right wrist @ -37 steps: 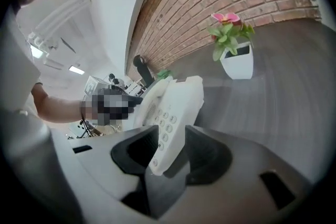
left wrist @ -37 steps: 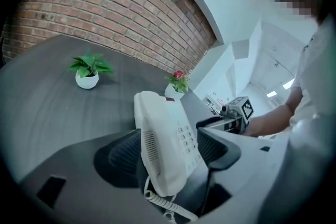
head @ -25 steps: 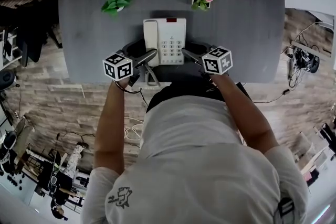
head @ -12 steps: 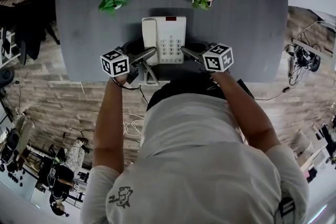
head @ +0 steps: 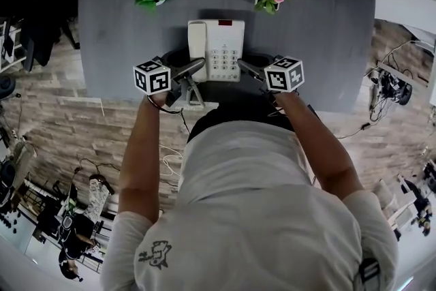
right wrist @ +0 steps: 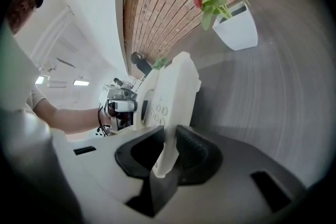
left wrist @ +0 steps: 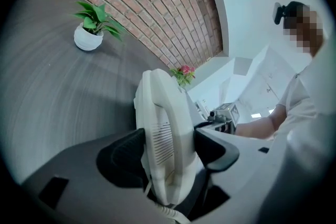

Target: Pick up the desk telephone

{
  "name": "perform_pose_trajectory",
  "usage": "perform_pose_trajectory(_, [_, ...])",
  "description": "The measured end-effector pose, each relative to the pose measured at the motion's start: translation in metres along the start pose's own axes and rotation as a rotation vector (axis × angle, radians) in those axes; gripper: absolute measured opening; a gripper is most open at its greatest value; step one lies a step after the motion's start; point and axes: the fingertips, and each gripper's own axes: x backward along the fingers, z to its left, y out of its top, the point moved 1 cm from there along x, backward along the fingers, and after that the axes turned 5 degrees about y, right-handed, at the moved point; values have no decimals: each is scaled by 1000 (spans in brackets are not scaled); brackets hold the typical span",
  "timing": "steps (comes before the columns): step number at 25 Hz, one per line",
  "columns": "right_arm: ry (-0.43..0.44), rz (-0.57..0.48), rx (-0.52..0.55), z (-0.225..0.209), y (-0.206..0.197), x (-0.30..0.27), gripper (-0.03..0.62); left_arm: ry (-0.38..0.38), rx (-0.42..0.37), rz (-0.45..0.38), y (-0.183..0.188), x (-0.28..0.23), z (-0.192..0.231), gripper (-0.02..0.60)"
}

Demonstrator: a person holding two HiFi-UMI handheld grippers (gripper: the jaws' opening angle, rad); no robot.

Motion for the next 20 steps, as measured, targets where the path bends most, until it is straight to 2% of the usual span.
perform_pose_trajectory(6, [16,10,46,14,4,7,78,35,5,-55,0,15,-16,314])
perform_pose_trajectory(10, [21,1,89,35,8,13,77,49,-29,-74,2,33,-32,314])
perform_pose_trajectory(20, [2,-39,214,99,24,27,75,57,-82,-200,10,88,-72,313])
